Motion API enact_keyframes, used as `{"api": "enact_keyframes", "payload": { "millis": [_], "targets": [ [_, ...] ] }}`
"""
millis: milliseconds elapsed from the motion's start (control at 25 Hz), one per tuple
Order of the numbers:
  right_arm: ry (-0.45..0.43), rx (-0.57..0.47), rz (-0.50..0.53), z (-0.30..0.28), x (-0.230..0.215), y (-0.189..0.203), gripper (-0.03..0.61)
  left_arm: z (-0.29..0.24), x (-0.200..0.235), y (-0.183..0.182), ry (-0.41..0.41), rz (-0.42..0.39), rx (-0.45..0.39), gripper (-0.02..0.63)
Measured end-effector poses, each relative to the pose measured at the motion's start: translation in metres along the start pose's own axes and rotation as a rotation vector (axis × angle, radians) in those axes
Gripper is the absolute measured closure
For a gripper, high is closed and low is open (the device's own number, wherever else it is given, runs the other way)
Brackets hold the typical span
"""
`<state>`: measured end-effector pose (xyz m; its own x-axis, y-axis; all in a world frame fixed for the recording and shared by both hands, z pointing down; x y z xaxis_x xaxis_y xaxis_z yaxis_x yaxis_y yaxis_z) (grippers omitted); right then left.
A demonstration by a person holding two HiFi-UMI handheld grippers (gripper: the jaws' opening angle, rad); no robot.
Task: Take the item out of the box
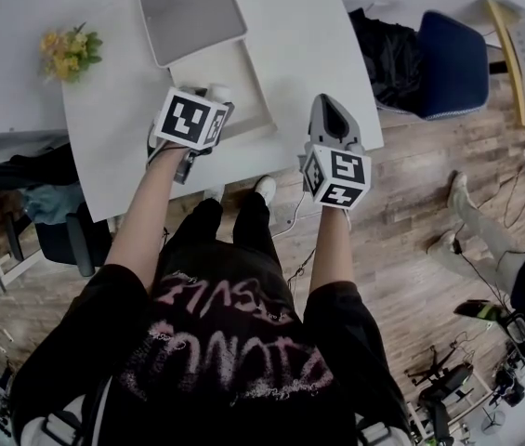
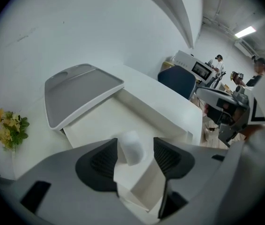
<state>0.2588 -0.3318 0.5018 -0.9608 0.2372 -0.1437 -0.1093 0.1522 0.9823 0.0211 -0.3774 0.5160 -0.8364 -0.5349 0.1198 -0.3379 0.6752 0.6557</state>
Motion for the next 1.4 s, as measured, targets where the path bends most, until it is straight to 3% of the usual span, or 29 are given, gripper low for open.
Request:
{"api": "enact_keyframes", "payload": {
  "millis": [240,600,800,1040,1400],
  "targets": [
    [0.004,0.005,-0.005,-0.003,-0.006,0.003,0.569,-0.011,0.002,-0.005,-0.007,0.102,0.059,0.376],
    [0.012,0.013,-0.012,-0.008,-0.013,0.006,0.569,-0.025,0.004,-0.003,-0.039,0.159,0.119,0.416],
    [0.016,0.02,-0.013,-0.011,-0.016,0.008,0.569,-0.031,0.007,-0.001,-0.055,0.153,0.147,0.428],
    [0.019,0.022,-0.012,-0.013,-0.017,0.009,0.569,-0.035,0.005,0.002,-0.062,0.088,0.182,0.449],
    [0.02,0.018,-0.012,-0.012,-0.015,0.005,0.569,-0.03,0.005,0.002,-0.037,0.089,0.133,0.455]
  ]
}}
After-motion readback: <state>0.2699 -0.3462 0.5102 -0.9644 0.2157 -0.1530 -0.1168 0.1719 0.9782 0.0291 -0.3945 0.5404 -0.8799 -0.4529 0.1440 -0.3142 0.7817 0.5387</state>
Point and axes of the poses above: the fingertips, and each gripper's own axes: z backward along the fingers, x to its left, y out of its underside, the point moved 8 cm from there along z, backward along the fingers, and after that the axes turned 15 degrees about -x, right-handed, at the moved point
